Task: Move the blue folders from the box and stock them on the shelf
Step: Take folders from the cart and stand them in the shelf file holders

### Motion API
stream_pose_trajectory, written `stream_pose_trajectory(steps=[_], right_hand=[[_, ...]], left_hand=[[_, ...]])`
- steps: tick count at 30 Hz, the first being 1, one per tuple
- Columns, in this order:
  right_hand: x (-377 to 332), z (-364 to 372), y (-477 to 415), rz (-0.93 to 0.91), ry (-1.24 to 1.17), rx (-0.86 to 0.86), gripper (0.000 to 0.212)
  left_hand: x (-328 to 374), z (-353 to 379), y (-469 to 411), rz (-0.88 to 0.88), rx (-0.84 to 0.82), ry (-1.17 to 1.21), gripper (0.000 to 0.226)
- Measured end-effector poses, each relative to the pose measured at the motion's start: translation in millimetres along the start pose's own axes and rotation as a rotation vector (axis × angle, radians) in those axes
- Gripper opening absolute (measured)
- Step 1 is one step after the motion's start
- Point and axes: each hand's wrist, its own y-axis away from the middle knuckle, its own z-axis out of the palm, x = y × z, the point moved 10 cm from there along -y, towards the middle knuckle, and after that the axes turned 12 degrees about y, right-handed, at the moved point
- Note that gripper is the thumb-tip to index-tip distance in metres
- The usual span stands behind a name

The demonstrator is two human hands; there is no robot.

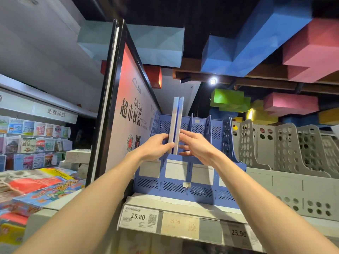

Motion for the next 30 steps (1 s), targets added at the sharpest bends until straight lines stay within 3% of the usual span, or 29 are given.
stream_pose_trajectory(steps=[8, 26, 30], right_hand=[[-8.7, -8.8, 4.2, -0.042, -0.078, 0.204, 0.036], [-32.2, 12.8, 12.0, -0.073, -0.012, 0.135, 0.038], [-27.7, 15.6, 9.1, 0.000, 0.087, 0.220, 0.041]], left_hand=[[-2.3, -5.5, -7.7, 0.039, 0.089, 0.159, 0.044], [-19.5, -3.6, -14.6, -0.094, 0.196, 0.273, 0.048], [-18.7, -10.5, -9.9, -0.150, 0.227, 0.301, 0.047]])
